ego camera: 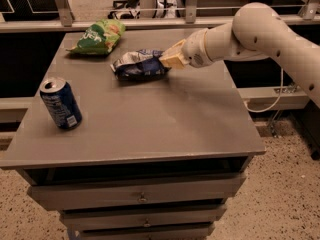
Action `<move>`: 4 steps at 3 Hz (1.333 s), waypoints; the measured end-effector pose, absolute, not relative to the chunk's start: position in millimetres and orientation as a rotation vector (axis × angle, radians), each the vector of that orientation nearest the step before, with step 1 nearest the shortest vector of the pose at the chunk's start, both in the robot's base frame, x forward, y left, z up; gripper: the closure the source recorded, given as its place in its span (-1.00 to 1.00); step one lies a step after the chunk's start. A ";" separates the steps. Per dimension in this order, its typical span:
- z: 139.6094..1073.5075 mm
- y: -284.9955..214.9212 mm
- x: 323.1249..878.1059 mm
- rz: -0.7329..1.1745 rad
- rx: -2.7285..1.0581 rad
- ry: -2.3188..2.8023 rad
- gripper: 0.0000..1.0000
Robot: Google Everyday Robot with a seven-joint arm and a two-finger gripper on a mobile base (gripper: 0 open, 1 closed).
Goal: Move blue chip bag near pepsi can
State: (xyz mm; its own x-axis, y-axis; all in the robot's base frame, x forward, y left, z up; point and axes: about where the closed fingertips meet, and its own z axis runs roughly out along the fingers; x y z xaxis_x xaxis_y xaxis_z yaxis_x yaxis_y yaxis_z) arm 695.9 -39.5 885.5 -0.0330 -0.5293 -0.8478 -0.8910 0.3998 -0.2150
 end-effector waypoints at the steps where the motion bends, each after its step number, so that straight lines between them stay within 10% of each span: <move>1: 892.5 -15.1 669.7 0.532 -1.329 1.697 1.00; 4: 899.4 26.7 591.9 0.587 -1.399 1.733 1.00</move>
Offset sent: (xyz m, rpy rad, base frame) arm -0.0880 0.0582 0.0190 -0.0566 0.1122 0.1671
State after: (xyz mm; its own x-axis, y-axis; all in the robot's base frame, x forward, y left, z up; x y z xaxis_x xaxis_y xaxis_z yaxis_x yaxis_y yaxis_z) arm 591.9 26.7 899.4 -0.0532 -0.5734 -0.8176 -0.9522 0.2758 -0.1315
